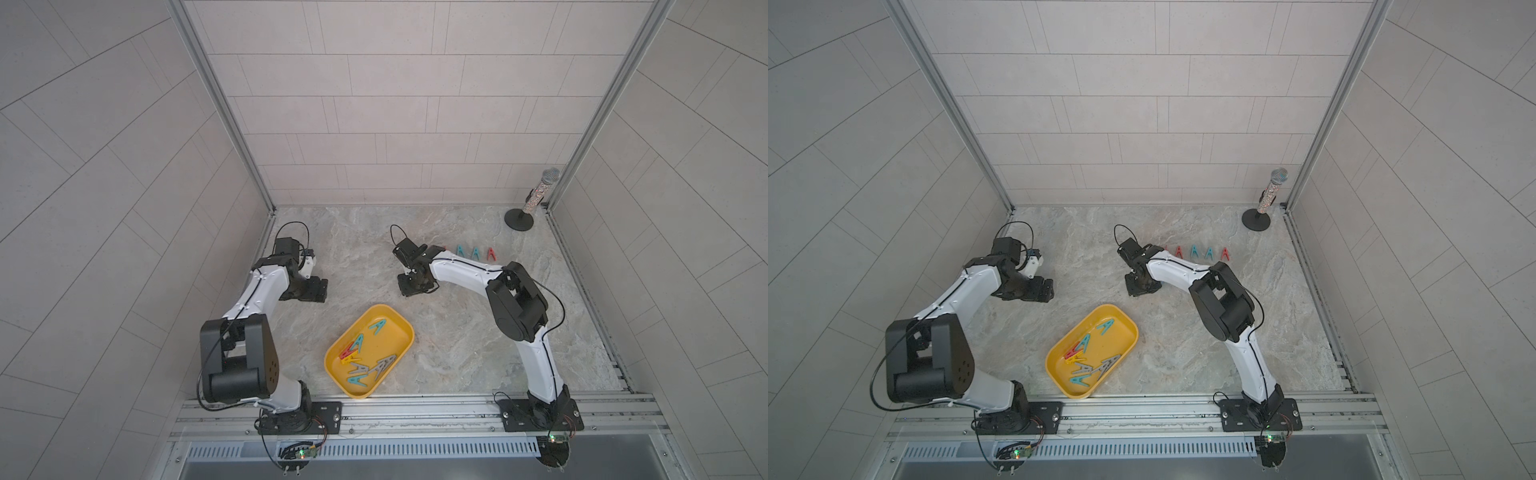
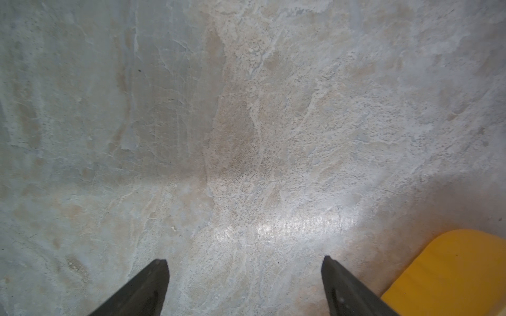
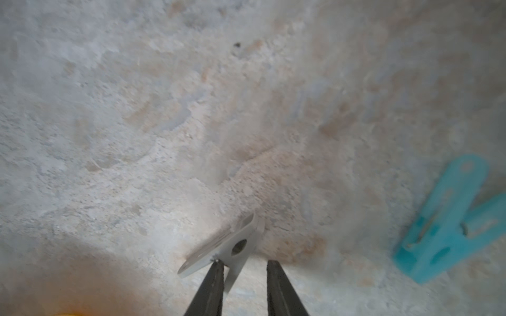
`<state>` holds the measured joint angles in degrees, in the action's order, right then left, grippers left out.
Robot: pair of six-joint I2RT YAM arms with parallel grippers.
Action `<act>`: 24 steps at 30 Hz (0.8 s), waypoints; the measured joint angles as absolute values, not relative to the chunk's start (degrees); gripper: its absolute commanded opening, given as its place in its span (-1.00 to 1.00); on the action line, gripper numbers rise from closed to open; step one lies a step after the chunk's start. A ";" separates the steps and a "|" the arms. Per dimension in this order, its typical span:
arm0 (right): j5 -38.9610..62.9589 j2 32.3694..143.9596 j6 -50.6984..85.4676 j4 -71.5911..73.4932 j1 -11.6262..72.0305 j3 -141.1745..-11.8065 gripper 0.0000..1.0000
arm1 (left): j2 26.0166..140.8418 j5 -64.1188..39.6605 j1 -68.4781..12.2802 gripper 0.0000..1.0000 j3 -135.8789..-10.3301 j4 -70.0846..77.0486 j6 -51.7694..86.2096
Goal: Take the clothespins out of the storage box
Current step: Pick up the clothespin from the center of the board.
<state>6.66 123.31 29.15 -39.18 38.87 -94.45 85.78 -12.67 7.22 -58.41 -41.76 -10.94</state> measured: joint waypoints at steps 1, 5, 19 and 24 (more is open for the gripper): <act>6.59 123.22 28.84 -39.55 38.70 -94.45 -0.39 | 85.78 -12.71 7.20 0.90 -58.41 -41.76 -10.92; 6.61 123.11 27.86 -40.56 38.20 -94.45 -0.41 | 85.76 -12.82 7.20 0.90 -58.41 -41.76 -10.92; 8.75 123.11 27.35 -40.77 38.20 -93.23 -0.63 | 85.71 -13.26 7.20 0.90 -58.41 -41.76 -10.52; 8.62 122.58 27.18 -40.40 38.20 -92.31 -0.91 | 85.69 -13.65 7.20 0.90 -58.41 -41.78 -10.48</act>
<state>8.62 122.58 27.18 -40.40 38.20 -92.31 85.69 -13.65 7.20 -58.41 -41.78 -10.48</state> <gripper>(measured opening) 0.090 0.950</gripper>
